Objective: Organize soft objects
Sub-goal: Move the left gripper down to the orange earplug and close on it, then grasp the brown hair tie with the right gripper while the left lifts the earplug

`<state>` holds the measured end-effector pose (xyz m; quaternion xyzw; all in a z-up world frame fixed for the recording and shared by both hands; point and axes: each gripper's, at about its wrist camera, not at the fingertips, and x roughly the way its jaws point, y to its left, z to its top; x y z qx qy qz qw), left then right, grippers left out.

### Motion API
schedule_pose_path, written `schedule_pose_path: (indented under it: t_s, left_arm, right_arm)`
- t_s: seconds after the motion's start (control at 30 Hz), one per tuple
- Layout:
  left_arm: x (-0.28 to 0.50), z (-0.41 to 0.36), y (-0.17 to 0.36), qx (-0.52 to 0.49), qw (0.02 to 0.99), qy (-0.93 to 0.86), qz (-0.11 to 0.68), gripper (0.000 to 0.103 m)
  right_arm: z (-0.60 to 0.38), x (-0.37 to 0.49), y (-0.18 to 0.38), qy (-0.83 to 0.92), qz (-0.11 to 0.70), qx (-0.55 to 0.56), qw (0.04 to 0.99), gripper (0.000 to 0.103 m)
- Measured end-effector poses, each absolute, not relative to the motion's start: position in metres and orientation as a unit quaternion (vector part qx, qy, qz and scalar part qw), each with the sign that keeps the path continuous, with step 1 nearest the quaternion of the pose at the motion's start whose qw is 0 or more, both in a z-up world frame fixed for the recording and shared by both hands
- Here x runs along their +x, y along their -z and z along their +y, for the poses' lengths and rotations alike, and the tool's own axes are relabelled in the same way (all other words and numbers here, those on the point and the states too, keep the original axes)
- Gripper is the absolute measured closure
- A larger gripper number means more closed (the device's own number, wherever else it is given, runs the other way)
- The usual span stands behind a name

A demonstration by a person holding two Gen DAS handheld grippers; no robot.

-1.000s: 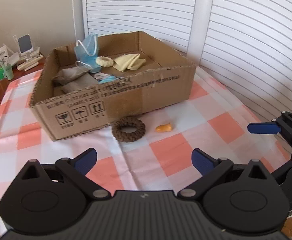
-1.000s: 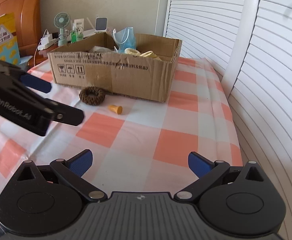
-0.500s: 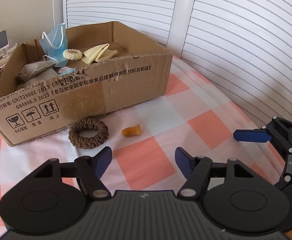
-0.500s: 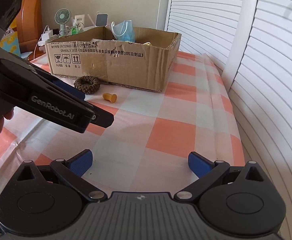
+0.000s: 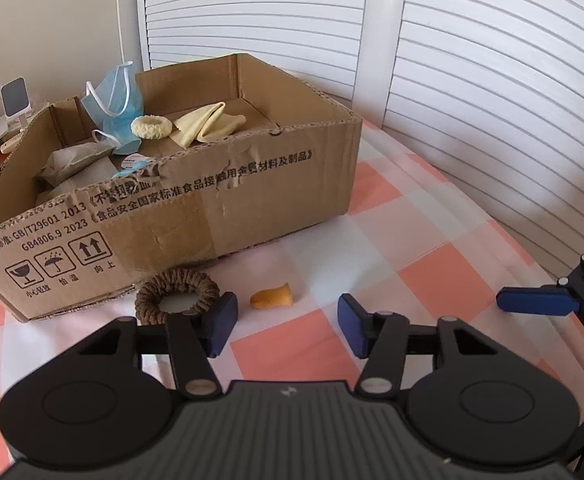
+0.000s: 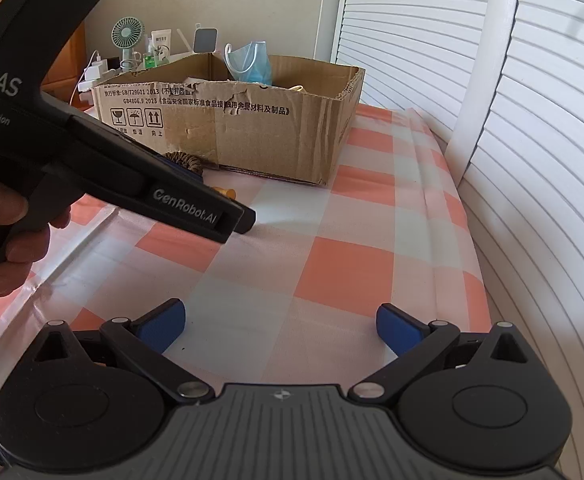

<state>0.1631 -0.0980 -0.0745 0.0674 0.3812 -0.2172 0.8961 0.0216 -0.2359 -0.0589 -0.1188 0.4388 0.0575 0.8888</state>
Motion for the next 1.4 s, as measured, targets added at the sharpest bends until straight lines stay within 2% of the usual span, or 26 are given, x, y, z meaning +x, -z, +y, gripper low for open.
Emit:
schedule_pose_path:
  t_s: [0.23,0.43,0.97,1.4]
  left_arm:
    - [0.165,-0.1,0.074,0.06,0.903,0.199,0.376,0.073]
    - [0.163,-0.101,0.074,0.063,0.904,0.198,0.373,0.08]
    - [0.161,-0.094,0.071,0.067,0.9,0.215,0.373,0.082]
    - [0.141,-0.061,0.044,0.076,0.898,0.234,0.365,0.082]
  right_arm:
    - [-0.232,0.019,0.059,-0.058,0.436,-0.13,0.889,0.0]
    - [-0.232,0.018,0.059,-0.058,0.436,-0.132,0.888,0.0]
    - [-0.228,0.018,0.057,-0.056,0.44,-0.137,0.886,0.0]
    - [-0.222,0.028,0.061,-0.083,0.45,-0.119,0.881,0.0]
